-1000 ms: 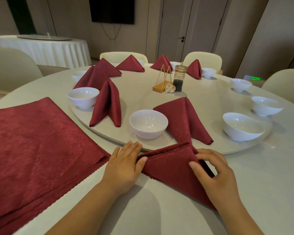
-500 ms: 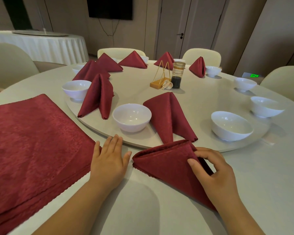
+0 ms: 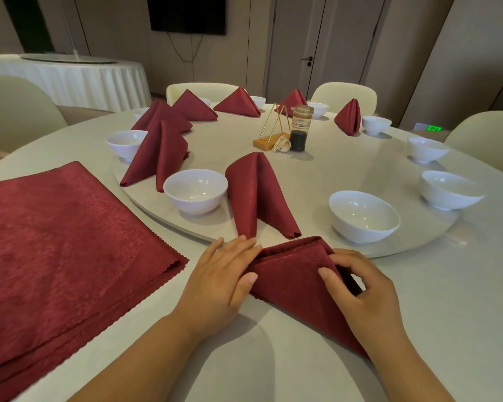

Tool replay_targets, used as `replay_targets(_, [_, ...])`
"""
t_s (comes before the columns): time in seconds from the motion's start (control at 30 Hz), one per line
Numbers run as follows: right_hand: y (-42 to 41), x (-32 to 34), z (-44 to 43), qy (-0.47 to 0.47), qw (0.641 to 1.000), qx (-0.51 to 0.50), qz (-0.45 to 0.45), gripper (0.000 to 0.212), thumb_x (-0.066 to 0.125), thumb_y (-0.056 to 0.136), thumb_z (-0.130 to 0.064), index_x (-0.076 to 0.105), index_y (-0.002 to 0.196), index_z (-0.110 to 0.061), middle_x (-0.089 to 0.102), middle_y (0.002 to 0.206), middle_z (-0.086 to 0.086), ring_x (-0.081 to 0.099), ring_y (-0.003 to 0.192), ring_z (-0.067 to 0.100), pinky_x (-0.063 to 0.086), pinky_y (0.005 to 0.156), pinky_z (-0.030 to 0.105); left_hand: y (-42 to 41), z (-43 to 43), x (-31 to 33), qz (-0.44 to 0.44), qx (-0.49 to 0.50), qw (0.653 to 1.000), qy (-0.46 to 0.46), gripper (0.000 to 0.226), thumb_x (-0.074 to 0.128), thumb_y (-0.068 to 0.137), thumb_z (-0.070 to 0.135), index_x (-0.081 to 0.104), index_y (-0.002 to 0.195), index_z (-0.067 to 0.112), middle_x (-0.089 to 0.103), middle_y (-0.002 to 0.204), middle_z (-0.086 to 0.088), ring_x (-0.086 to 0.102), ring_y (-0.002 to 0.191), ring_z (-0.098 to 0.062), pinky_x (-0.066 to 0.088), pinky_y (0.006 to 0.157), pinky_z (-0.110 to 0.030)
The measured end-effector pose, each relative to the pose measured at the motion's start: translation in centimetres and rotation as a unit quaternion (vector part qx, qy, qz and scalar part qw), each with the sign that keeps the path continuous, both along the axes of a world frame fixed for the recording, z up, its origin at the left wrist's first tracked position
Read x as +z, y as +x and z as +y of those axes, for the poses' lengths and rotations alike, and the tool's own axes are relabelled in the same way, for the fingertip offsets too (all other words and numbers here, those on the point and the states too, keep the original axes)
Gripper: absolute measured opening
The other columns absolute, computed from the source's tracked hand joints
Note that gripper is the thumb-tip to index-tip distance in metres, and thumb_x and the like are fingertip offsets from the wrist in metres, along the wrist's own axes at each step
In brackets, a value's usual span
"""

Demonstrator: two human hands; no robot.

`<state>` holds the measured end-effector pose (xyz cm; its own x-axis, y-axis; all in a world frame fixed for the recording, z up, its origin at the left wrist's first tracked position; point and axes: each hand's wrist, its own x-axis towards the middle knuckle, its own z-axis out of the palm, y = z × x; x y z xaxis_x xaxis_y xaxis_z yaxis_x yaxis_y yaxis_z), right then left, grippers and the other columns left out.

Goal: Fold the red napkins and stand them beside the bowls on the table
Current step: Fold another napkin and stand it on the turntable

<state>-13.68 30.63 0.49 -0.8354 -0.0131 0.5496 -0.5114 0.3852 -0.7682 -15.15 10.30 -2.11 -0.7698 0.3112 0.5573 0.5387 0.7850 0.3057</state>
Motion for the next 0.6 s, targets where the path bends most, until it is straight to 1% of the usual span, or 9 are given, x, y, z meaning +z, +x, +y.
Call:
replay_targets(0.1, [0.1,0.1,0.0,-0.002,1.000,-0.003,0.001,0.016,0.052,0.066,-0.045,0.060,0.077,-0.053,0.062,0.087,-0.028,0.057,0.084,-0.009,0.036,0.073,-0.001,0.0,0.5,-0.3,-0.041,-0.032,0.998,-0.020,0.046,0.014,0.099,0.045,0.039,0.128,0.020,0.059,0.126,-0.006,0.039,0.121,-0.010,0.013,0.108,-0.025])
replay_targets(0.2, [0.1,0.1,0.0,-0.004,1.000,-0.004,0.000,0.016,0.052,0.066,-0.045,0.060,0.077,-0.054,0.062,0.085,-0.028,0.056,0.082,-0.010,0.036,0.072,-0.001,-0.1,0.7,-0.7,-0.057,-0.049,0.997,0.000,0.058,0.013,0.096,0.054,0.034,0.139,0.021,0.051,0.133,-0.004,0.031,0.125,-0.005,0.009,0.109,-0.020])
replay_targets(0.23, [0.1,0.1,0.0,-0.006,1.000,-0.005,0.000,0.017,0.052,0.065,-0.045,0.060,0.078,-0.053,0.062,0.085,-0.029,0.056,0.082,-0.010,0.036,0.072,-0.001,-0.1,0.8,-0.8,-0.066,-0.050,0.996,0.020,0.064,0.011,0.093,0.060,0.027,0.142,0.023,0.044,0.136,0.001,0.025,0.126,0.001,0.004,0.110,-0.014])
replay_targets(0.27, [0.1,0.1,0.0,-0.008,1.000,-0.004,-0.001,0.017,0.052,0.065,-0.045,0.060,0.078,-0.052,0.062,0.085,-0.029,0.056,0.082,-0.010,0.036,0.072,-0.001,-0.2,0.8,-0.8,-0.077,-0.046,0.995,0.035,0.066,0.007,0.088,0.067,0.018,0.140,0.027,0.035,0.137,0.008,0.017,0.125,0.008,-0.002,0.108,-0.009])
replay_targets(0.33, [0.0,0.1,0.0,-0.008,1.000,-0.003,-0.001,0.017,0.052,0.065,-0.045,0.061,0.078,-0.051,0.062,0.084,-0.029,0.056,0.082,-0.010,0.036,0.072,-0.001,-0.3,0.7,-1.0,-0.106,-0.034,0.993,0.031,0.069,-0.004,0.076,0.078,0.002,0.132,0.037,0.021,0.137,0.016,0.007,0.122,0.016,-0.010,0.105,-0.005])
replay_targets(0.4, [0.0,0.1,0.0,-0.008,1.000,-0.003,0.001,0.017,0.052,0.065,-0.045,0.061,0.078,-0.051,0.062,0.084,-0.029,0.056,0.081,-0.010,0.037,0.071,0.000,-0.3,0.6,-0.9,-0.135,-0.017,0.991,0.009,0.076,-0.013,0.066,0.083,-0.005,0.129,0.041,0.018,0.141,0.018,0.005,0.125,0.015,-0.015,0.104,-0.006])
replay_targets(0.43, [0.0,0.1,0.0,-0.010,1.000,-0.002,0.002,0.017,0.052,0.065,-0.044,0.061,0.078,-0.050,0.062,0.084,-0.028,0.057,0.081,-0.010,0.037,0.071,0.000,-0.3,0.5,-0.9,-0.142,-0.006,0.990,0.002,0.082,-0.016,0.063,0.083,-0.005,0.131,0.039,0.018,0.146,0.015,0.005,0.126,0.013,-0.016,0.104,-0.007])
replay_targets(0.53, [0.1,0.0,0.0,-0.016,1.000,-0.004,0.000,0.016,0.053,0.065,-0.044,0.061,0.078,-0.050,0.063,0.084,-0.028,0.057,0.081,-0.009,0.037,0.071,0.000,-0.6,0.2,-1.2,-0.133,0.046,0.990,-0.007,0.105,-0.021,0.059,0.084,0.004,0.145,0.028,0.023,0.151,0.008,0.012,0.135,0.004,-0.021,0.103,-0.011])
replay_targets(0.6, [0.0,-0.1,0.0,-0.015,1.000,-0.006,0.000,0.016,0.053,0.066,-0.044,0.061,0.079,-0.048,0.063,0.085,-0.028,0.057,0.082,-0.008,0.037,0.071,0.000,-0.6,0.1,-1.3,-0.130,0.080,0.988,-0.009,0.112,-0.025,0.055,0.084,0.005,0.147,0.025,0.021,0.152,0.008,0.013,0.139,-0.002,-0.018,0.104,-0.016])
